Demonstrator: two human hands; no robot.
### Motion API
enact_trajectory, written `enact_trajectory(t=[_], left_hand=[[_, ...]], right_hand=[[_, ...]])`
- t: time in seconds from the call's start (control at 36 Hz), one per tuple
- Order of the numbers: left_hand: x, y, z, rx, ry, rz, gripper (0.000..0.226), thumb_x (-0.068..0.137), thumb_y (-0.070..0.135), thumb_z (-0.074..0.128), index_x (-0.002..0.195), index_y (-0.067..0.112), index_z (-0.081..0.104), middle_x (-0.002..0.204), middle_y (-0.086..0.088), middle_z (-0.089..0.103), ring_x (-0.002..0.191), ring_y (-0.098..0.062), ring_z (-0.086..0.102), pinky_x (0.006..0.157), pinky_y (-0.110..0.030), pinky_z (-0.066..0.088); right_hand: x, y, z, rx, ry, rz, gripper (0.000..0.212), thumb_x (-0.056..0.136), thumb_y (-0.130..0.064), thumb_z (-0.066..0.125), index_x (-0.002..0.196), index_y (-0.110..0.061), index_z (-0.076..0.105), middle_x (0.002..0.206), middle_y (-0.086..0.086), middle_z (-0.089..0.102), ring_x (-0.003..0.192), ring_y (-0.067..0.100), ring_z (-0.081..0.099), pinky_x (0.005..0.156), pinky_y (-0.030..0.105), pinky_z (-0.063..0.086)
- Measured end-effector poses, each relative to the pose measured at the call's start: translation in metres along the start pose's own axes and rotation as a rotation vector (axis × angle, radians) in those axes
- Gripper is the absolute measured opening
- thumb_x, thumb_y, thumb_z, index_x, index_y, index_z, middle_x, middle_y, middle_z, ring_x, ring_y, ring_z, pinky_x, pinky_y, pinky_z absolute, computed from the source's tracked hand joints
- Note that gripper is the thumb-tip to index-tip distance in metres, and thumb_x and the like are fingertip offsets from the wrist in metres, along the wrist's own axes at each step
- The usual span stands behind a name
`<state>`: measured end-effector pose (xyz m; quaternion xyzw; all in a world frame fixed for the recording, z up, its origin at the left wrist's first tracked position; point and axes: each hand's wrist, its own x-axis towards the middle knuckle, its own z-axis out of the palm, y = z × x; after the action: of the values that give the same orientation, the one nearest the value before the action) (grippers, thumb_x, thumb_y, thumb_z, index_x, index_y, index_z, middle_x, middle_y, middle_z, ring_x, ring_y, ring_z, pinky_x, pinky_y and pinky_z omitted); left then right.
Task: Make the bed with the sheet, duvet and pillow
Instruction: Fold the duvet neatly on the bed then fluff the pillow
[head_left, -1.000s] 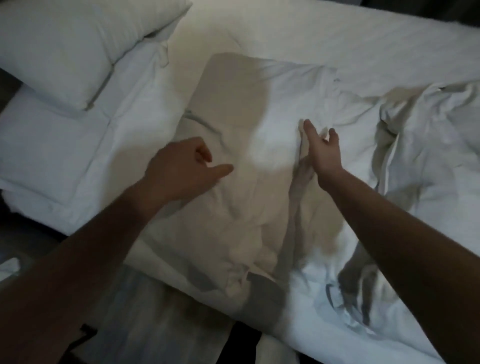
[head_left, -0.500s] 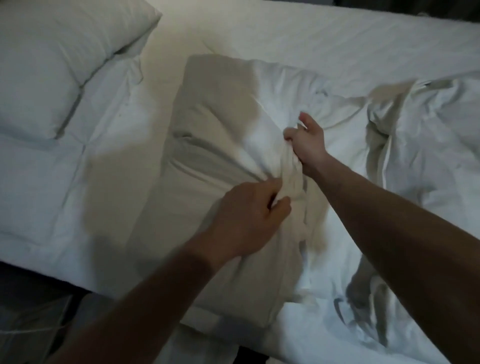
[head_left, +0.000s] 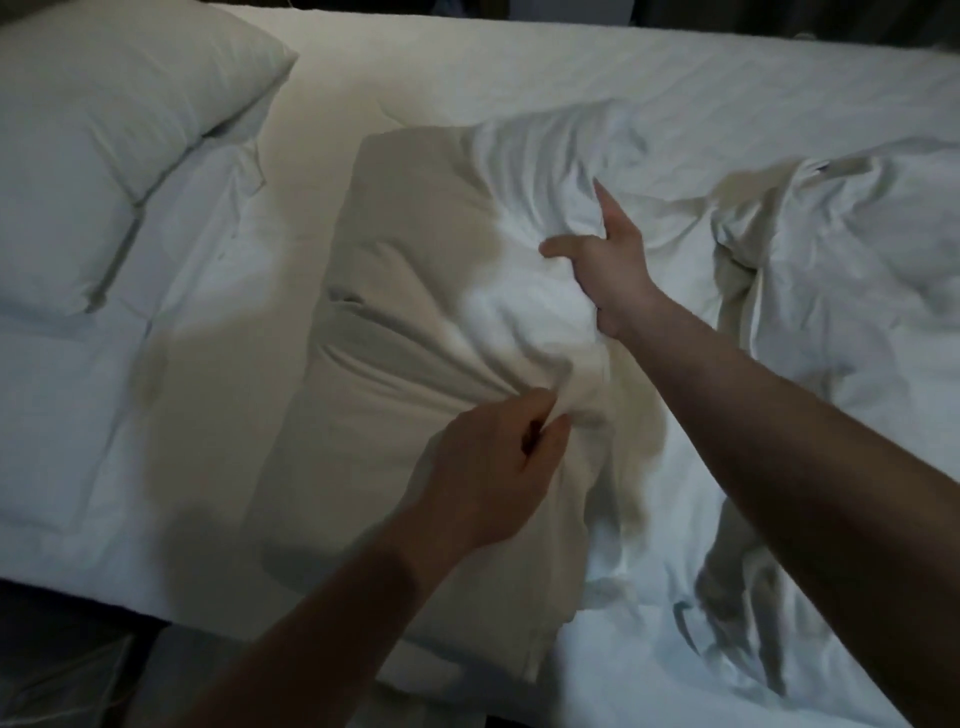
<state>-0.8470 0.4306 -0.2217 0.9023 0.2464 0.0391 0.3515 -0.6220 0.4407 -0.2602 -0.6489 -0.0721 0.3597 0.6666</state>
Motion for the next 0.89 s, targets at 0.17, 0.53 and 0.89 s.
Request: enact_trajectory(t=[0.17, 0.53, 0.89], left_hand=[[-0.012, -0.031, 0.029, 0.129, -0.212, -0.060, 0.030, 0.097, 0.050, 0.040, 0.074, 0.032, 0.031, 0.063, 0.006, 0.042, 0.068, -0.021, 0.054, 0.062, -0.037, 0.044], [0.007, -0.003, 0.024, 0.124, 0.163, -0.020, 0.016, 0.087, 0.043, 0.058, 0.092, 0.028, 0.057, 0.095, 0.008, 0.059, 0.088, -0.020, 0.060, 0.076, -0.040, 0.050], [-0.015, -0.030, 0.063, 0.546, -0.072, -0.032, 0.068, 0.096, 0.058, 0.033, 0.155, 0.024, 0.026, 0.165, -0.007, 0.007, 0.151, -0.033, 0.011, 0.116, -0.060, 0.016]], right_hand=[[0.001, 0.034, -0.035, -0.180, 0.148, 0.023, 0.089, 0.068, -0.007, 0.078, 0.149, -0.023, 0.043, 0.143, 0.000, 0.054, 0.121, 0.016, 0.059, 0.094, 0.026, 0.054], [-0.037, 0.029, -0.034, -0.708, 0.252, -0.288, 0.075, 0.088, -0.043, 0.065, 0.153, -0.025, 0.031, 0.161, 0.001, 0.024, 0.148, 0.019, 0.023, 0.120, 0.035, 0.022], [-0.044, 0.080, -0.054, -1.198, -0.100, -0.241, 0.064, 0.100, -0.054, 0.026, 0.157, -0.030, 0.010, 0.166, -0.003, -0.002, 0.152, 0.030, -0.004, 0.121, 0.056, 0.006]])
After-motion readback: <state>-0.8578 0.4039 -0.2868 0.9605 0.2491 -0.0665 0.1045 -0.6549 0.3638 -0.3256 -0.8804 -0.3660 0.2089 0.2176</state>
